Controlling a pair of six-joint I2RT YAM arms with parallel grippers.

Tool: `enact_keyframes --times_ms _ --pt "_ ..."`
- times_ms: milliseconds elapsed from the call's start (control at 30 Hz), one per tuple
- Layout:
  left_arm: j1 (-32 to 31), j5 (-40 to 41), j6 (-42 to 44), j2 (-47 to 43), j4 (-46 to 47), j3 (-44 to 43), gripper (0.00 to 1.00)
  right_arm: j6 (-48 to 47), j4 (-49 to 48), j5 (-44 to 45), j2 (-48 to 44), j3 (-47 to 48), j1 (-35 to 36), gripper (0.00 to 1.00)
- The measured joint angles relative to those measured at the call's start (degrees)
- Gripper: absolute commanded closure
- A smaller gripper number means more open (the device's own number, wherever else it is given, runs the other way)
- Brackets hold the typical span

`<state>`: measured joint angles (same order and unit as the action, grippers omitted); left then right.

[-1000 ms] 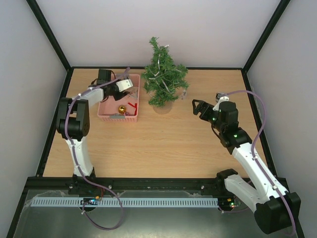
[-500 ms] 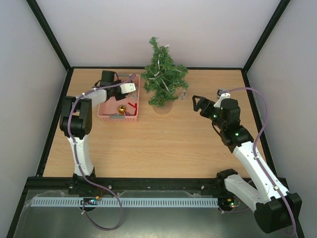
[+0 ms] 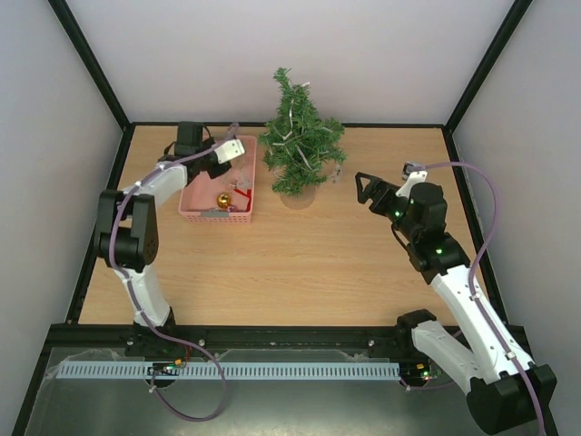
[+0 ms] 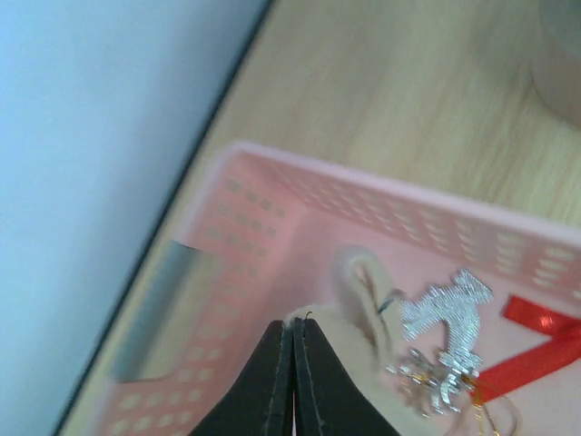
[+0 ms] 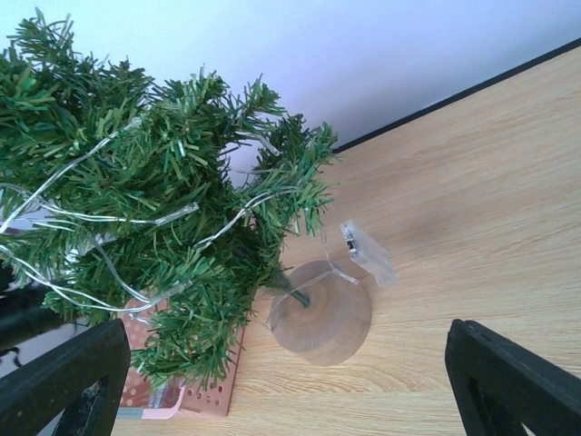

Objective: Decorate the small christmas tree
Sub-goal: Pick up the decoration item from the storage box, then place the decoration item at the center of the board.

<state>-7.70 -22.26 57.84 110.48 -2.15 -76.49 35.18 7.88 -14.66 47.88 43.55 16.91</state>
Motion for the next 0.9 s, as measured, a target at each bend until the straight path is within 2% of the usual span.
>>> enact_keyframes --times_ms 433,667,900 --pt "-0.2 0.1 -26.2 -19.8 -3.3 2.5 0.98 0.4 0.0 -2.2 -5.0 -0.7 0.0 0.08" --pt "-0.5 -8.0 -40.9 -35.5 -2.7 11.3 0.98 3.2 0.0 -6.2 -7.2 -1.0 0.0 0.11" --pt "-3.7 -17.4 -55.4 -51.9 5.2 24.8 0.98 6.8 -2.3 -10.4 -9.0 -2.5 0.5 0.17"
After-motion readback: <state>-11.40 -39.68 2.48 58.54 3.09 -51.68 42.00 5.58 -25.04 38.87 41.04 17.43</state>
